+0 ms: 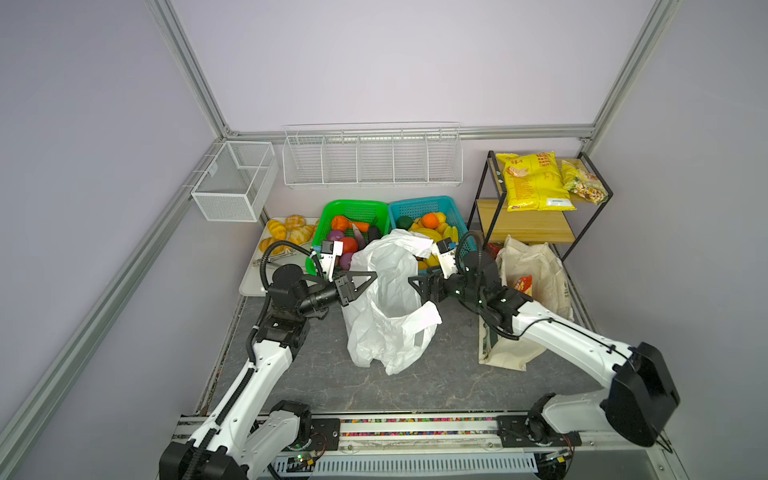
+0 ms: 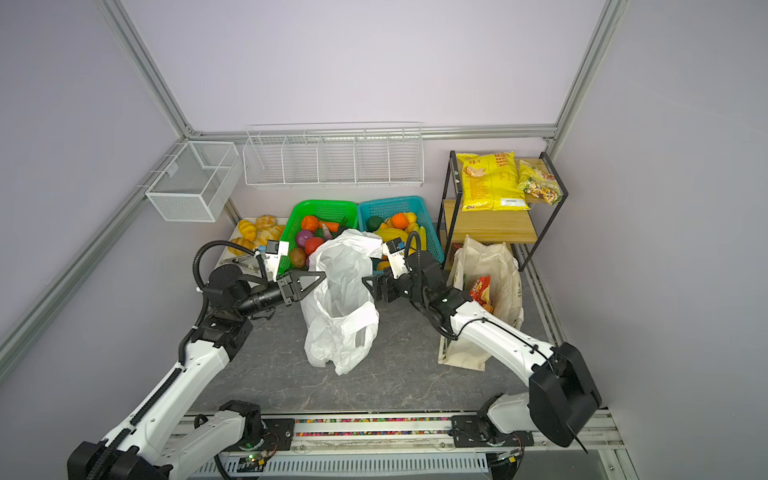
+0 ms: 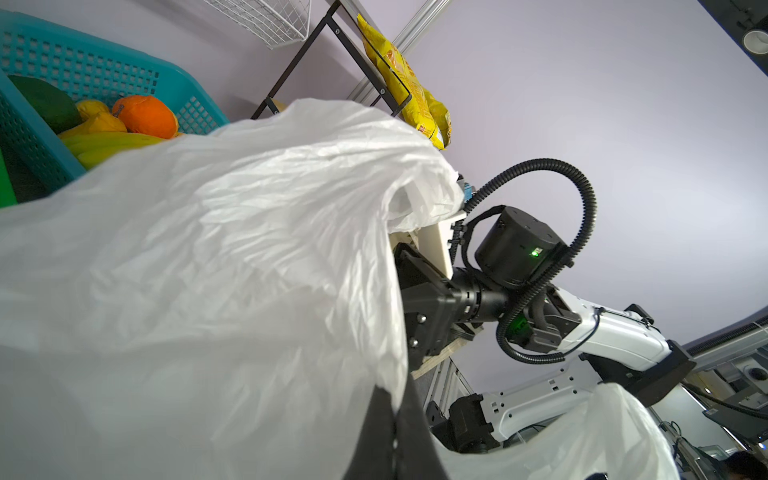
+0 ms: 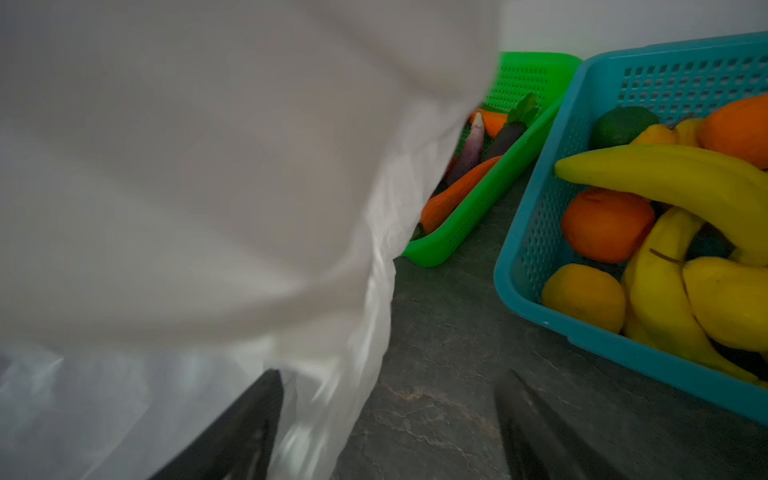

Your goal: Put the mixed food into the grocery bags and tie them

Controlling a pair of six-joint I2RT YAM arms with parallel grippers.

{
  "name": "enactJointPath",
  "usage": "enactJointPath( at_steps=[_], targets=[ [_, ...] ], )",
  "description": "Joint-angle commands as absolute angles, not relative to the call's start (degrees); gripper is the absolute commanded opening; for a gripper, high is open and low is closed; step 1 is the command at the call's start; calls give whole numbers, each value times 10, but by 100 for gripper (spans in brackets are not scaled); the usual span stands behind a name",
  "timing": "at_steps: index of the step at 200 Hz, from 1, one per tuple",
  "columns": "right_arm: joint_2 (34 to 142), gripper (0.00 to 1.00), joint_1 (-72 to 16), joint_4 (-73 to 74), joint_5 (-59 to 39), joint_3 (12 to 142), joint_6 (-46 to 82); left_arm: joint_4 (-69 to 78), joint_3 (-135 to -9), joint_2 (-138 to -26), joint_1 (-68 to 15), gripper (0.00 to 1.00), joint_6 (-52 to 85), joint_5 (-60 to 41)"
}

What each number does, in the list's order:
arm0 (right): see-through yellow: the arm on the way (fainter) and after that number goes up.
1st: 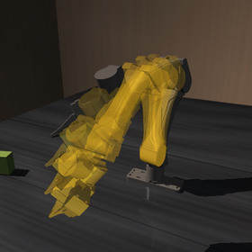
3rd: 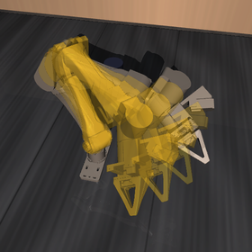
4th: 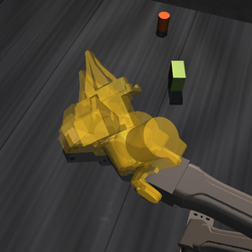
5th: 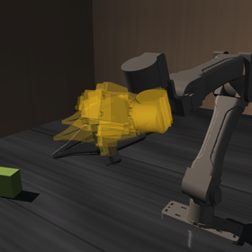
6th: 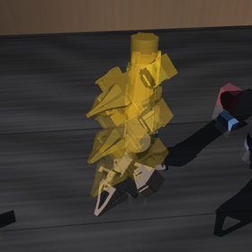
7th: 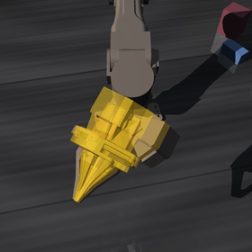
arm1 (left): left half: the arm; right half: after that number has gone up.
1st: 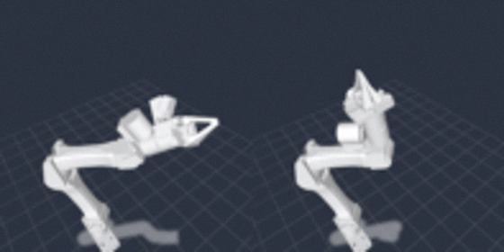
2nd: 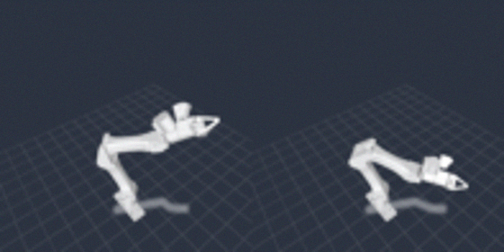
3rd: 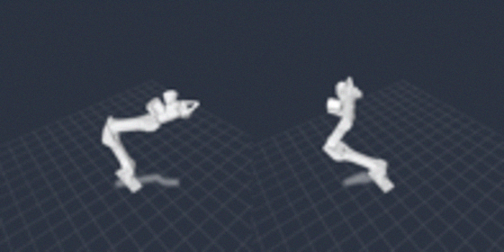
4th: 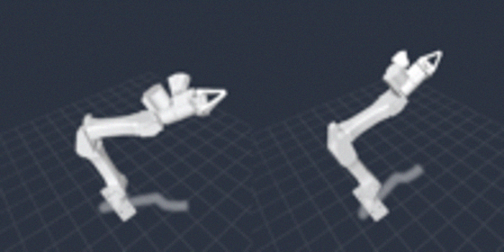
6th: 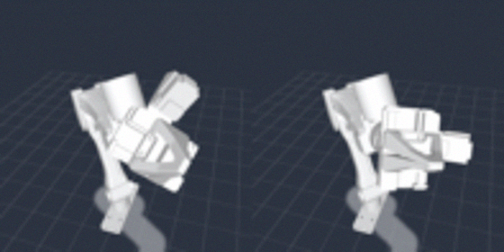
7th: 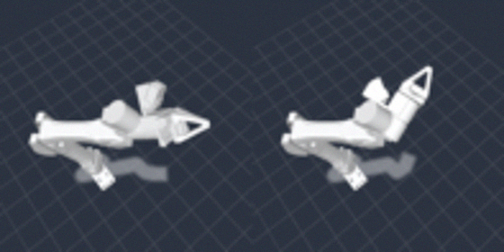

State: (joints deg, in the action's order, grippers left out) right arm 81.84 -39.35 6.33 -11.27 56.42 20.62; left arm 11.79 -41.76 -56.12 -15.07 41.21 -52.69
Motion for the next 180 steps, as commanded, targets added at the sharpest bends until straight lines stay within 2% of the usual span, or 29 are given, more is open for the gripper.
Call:
enactJointPath(
  at_steps=[1,8,14,30,45,65,87,102,130,160,180],
  targets=[
    [848,40,-404,60,-75,595,264,111,-416,-559,-153,0,414,-516],
    [848,25,-401,25,-42,602,254,68,-426,-555,-153,0,395,-504],
    [846,19,-398,-3,-13,606,240,12,-441,-549,-152,0,370,-488],
    [835,14,-383,-70,57,607,205,-170,-493,-534,-147,0,289,-415],
    [823,9,-375,-116,111,608,172,-296,-531,-521,-120,0,268,-343],
    [817,7,-374,-138,140,609,146,-341,-535,-499,-56,0,270,-346],
    [822,7,-375,-127,101,617,139,-318,-525,-498,-39,0,291,-376],
    [821,17,-375,-85,0,616,141,-245,-496,-506,-39,0,327,-438],
    [824,55,-378,31,-185,596,218,-127,-450,-509,-40,0,402,-495],
    [826,82,-401,128,-246,560,303,-106,-436,-499,-40,0,411,-484],
    [820,88,-427,143,-231,545,321,-96,-431,-499,-41,0,419,-482]
  ],
)
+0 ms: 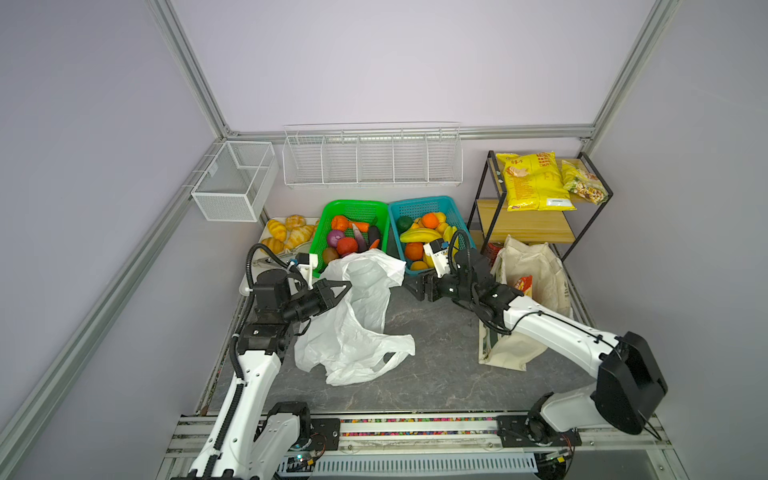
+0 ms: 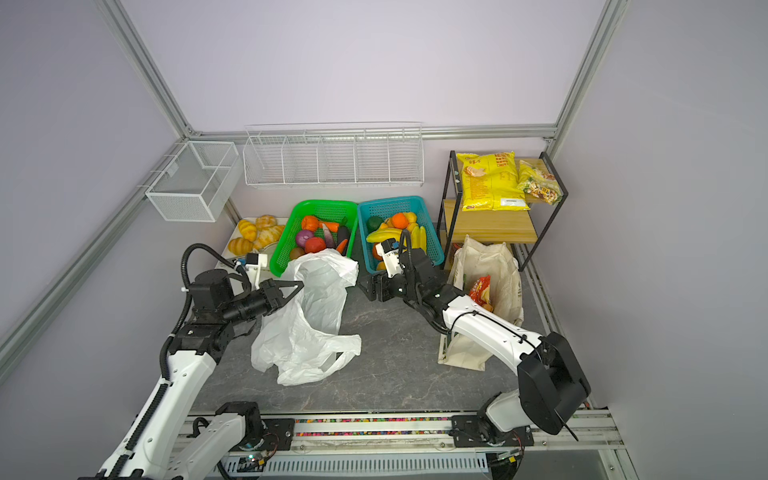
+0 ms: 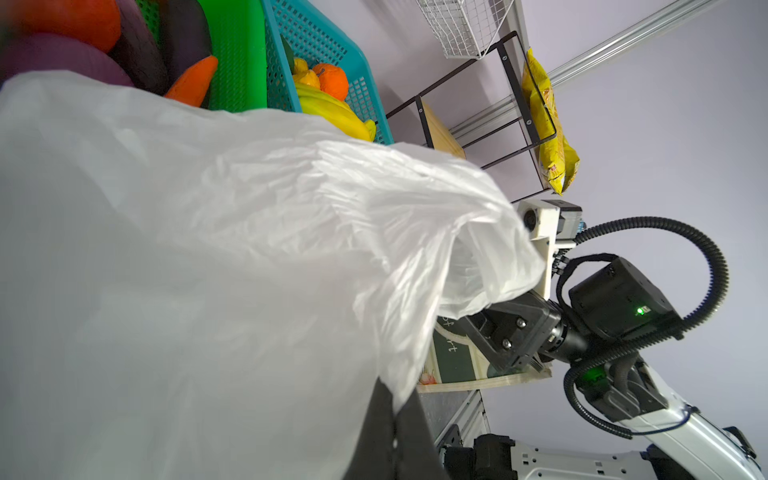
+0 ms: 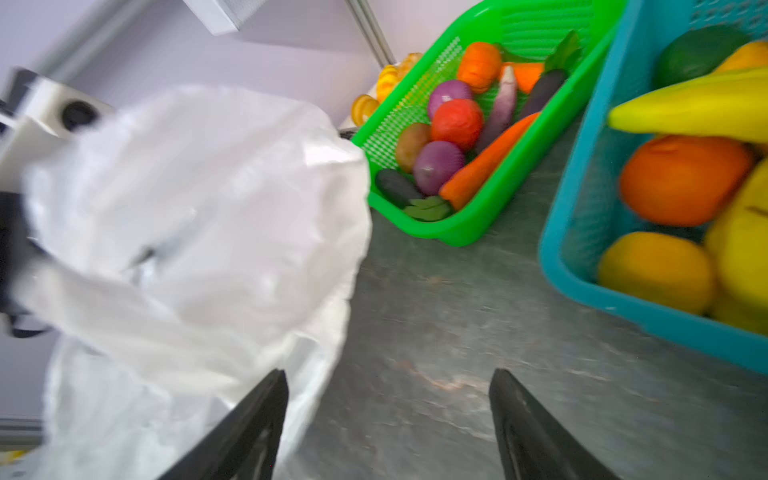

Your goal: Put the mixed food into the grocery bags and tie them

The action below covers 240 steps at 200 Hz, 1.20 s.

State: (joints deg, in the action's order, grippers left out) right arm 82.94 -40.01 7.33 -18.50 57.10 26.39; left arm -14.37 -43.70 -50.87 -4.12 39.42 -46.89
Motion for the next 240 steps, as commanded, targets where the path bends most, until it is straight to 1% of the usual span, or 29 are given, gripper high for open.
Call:
enactJointPath(
  at_steps=[1,22,40,70,96,103,108,122,131,142,151,165,173,196,213,227,240],
  targets=[
    [820,88,-429,143,-230,544,321,-95,-431,-499,-41,0,419,-482],
    [831,92,-457,140,-195,539,321,-68,-424,-501,-44,0,436,-483],
    [842,92,-465,165,-167,523,330,-42,-418,-502,-50,0,454,-482],
    [856,87,-466,182,-114,507,336,-8,-411,-502,-60,0,476,-482],
    [891,84,-466,204,-112,522,347,5,-411,-506,-71,0,480,-486],
    [903,80,-466,215,-120,531,352,8,-409,-506,-74,0,481,-487],
    [910,75,-466,221,-125,539,355,10,-408,-506,-75,0,482,-487],
    [928,55,-466,208,-107,558,359,19,-404,-507,-77,0,488,-489],
    [932,40,-462,169,-77,571,352,25,-403,-509,-77,0,492,-494],
    [929,26,-450,119,-39,579,336,22,-407,-510,-77,0,490,-503],
    [917,18,-437,86,-17,576,321,8,-413,-509,-76,0,481,-508],
    [891,9,-412,37,5,562,296,-36,-427,-509,-65,0,457,-511],
    [871,7,-400,8,19,553,279,-62,-435,-509,-54,0,442,-511],
    [816,7,-379,-74,67,540,222,-138,-459,-510,-12,0,397,-496],
    [794,7,-378,-108,91,540,194,-218,-490,-512,-3,0,339,-434],
    [788,7,-380,-91,57,535,178,-234,-499,-514,-3,0,320,-403],
    [792,11,-389,-60,10,535,157,-215,-497,-521,-6,0,329,-423]
  ],
)
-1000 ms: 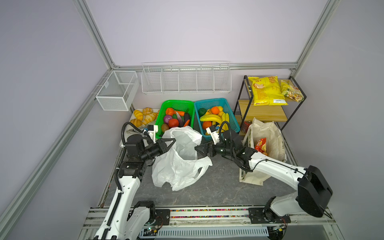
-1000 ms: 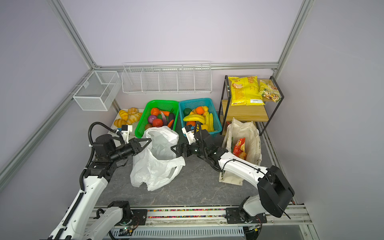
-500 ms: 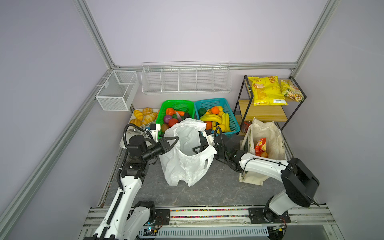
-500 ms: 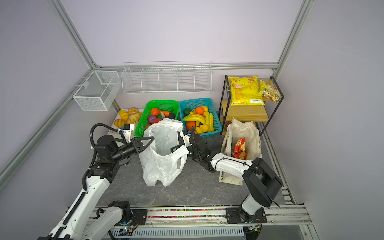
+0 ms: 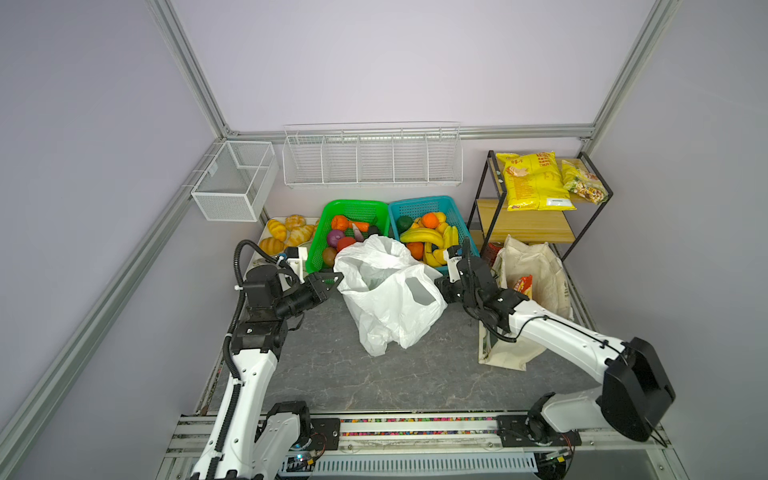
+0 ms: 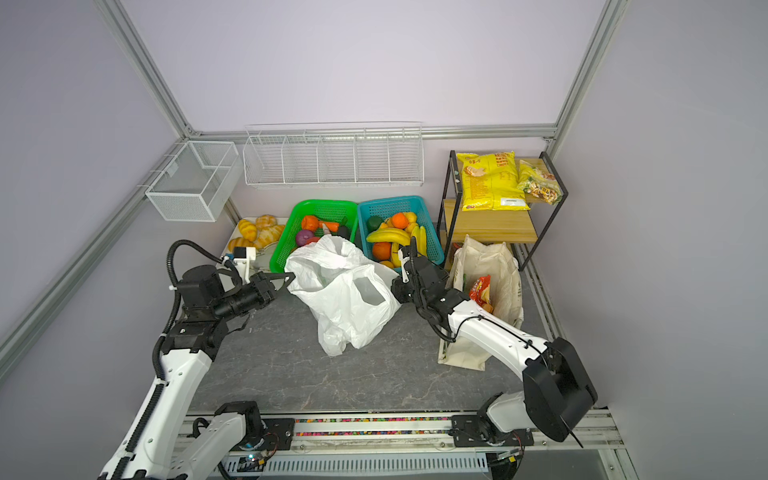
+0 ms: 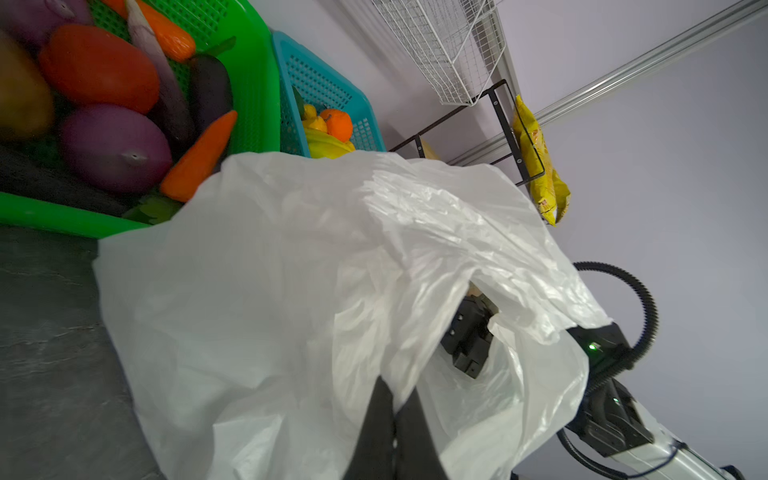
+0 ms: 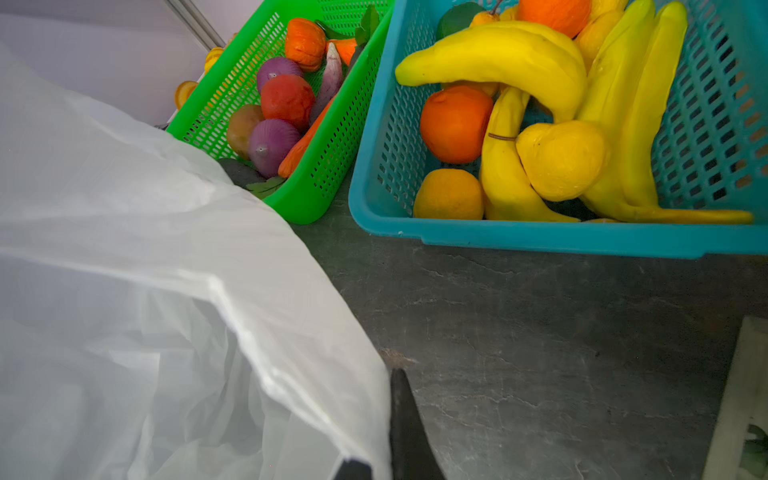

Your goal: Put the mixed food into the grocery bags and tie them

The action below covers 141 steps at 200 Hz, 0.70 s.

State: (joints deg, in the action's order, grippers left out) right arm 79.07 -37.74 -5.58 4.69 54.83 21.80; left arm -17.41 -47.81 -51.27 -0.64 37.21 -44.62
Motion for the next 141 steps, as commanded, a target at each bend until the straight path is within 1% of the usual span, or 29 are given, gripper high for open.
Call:
enactJointPath(
  at_steps=[1,15,32,49,69,78,91,104,120,141],
  targets=[
    [792,11,-390,-58,7,536,156,-213,-497,-522,-7,0,332,-425],
    [802,17,-405,-41,-21,548,129,-191,-496,-530,-29,0,344,-448],
    [822,23,-420,-30,-55,577,106,-192,-498,-537,-78,0,335,-426],
    [836,34,-424,-60,-68,616,79,-180,-492,-540,-90,0,357,-414],
    [818,52,-418,-121,-6,647,44,-156,-473,-536,-76,0,397,-394],
    [805,60,-407,-150,14,657,34,-136,-459,-533,-59,0,423,-398],
    [790,70,-389,-189,34,671,32,-109,-435,-530,-25,0,457,-407],
    [785,75,-370,-214,38,682,34,-92,-415,-528,-1,0,475,-408],
    [799,82,-361,-236,70,704,38,-72,-402,-529,1,0,487,-407],
    [850,84,-360,-264,132,759,32,-65,-402,-529,2,0,492,-408]
  ],
)
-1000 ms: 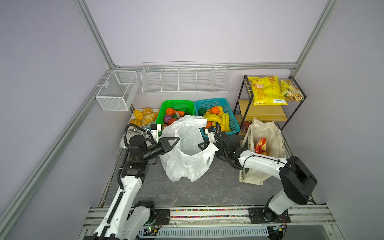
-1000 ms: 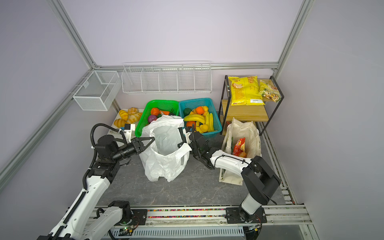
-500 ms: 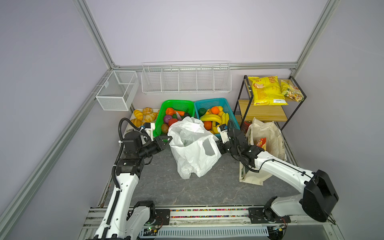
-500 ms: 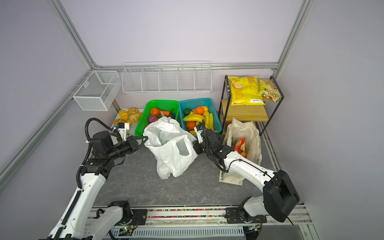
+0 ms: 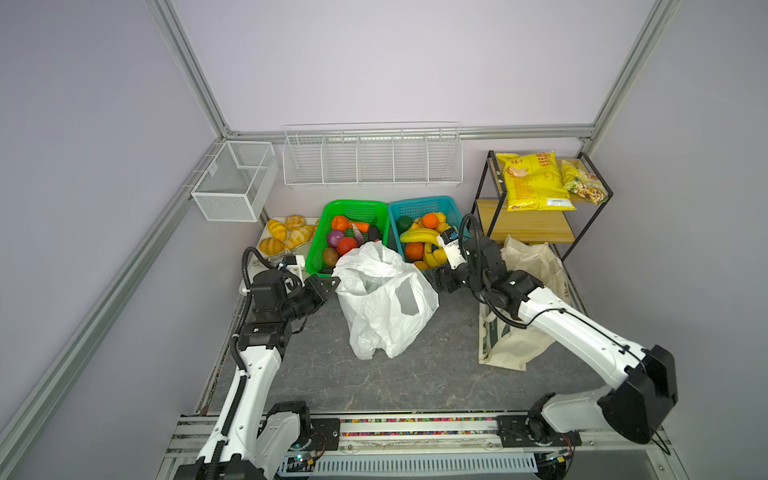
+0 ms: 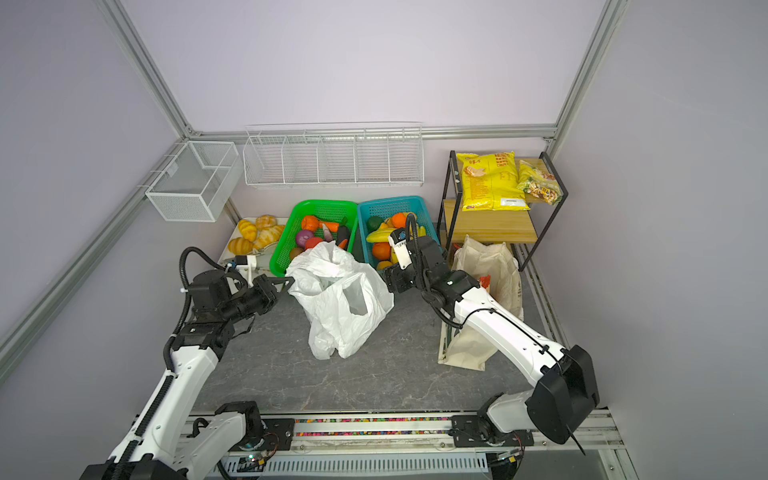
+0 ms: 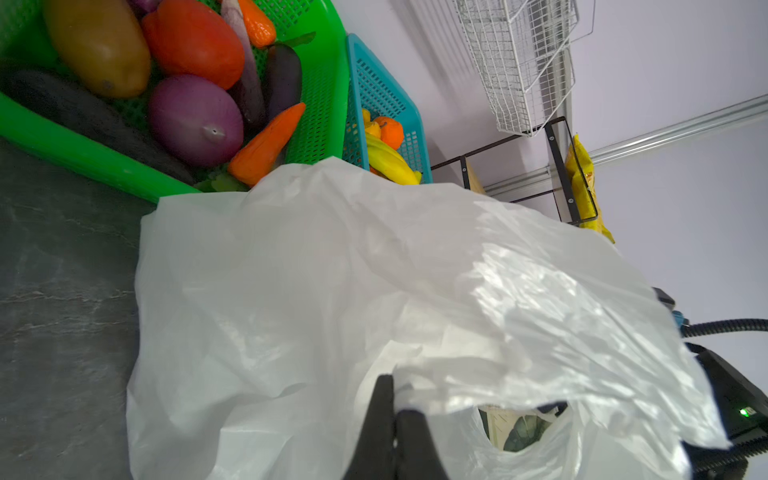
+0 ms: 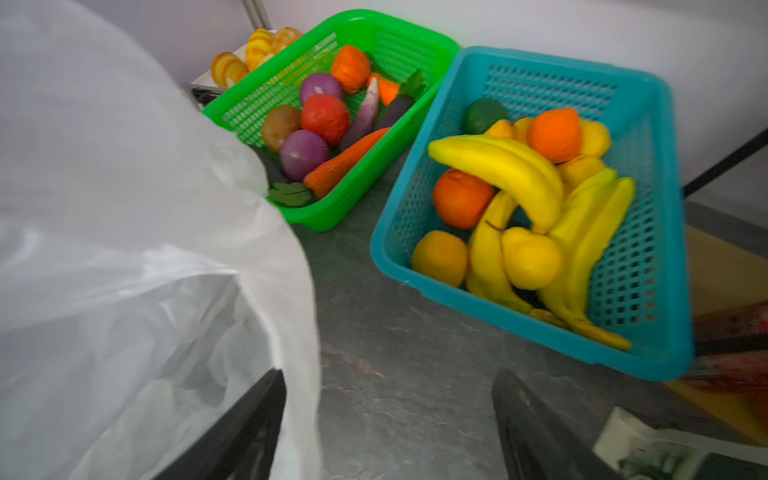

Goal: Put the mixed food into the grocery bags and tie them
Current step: 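Release the plastic bag with the right gripper and reach into the teal fruit basket, then grasp the yellow banana bunch with the right gripper and lift it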

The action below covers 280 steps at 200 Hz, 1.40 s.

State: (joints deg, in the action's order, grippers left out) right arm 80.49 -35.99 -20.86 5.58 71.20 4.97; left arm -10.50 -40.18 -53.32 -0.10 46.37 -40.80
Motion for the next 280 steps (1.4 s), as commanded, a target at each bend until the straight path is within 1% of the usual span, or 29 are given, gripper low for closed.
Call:
enactJointPath(
  at_steps=[1,23,61,105,129,153,177,189,215,247,270,280],
  targets=[
    [853,84,-360,-263,135,762,31,-66,-402,-529,2,0,491,-408],
    [917,84,-350,-254,187,809,-6,-90,-413,-520,2,0,470,-395],
    [1024,86,-332,-190,176,872,-118,-126,-428,-510,1,0,433,-370],
    [1157,89,-312,-205,156,982,-200,-122,-424,-512,2,0,429,-373],
    [1217,91,-307,-217,188,1036,-239,-122,-425,-511,2,0,429,-373],
    [1261,89,-295,-230,185,1086,-258,-119,-425,-512,1,0,429,-369],
    [1296,85,-286,-239,164,1127,-282,-114,-423,-516,2,0,431,-371],
    [1310,81,-285,-241,156,1143,-298,-113,-423,-517,2,0,431,-371],
    [1329,61,-284,-245,140,1161,-330,-109,-417,-519,2,0,432,-369],
    [1329,43,-284,-236,134,1164,-369,-101,-415,-528,2,0,433,-373],
    [1315,31,-284,-233,131,1165,-386,-95,-416,-534,1,0,435,-374],
    [1304,27,-284,-232,126,1164,-388,-92,-415,-536,1,0,436,-375]
  ],
)
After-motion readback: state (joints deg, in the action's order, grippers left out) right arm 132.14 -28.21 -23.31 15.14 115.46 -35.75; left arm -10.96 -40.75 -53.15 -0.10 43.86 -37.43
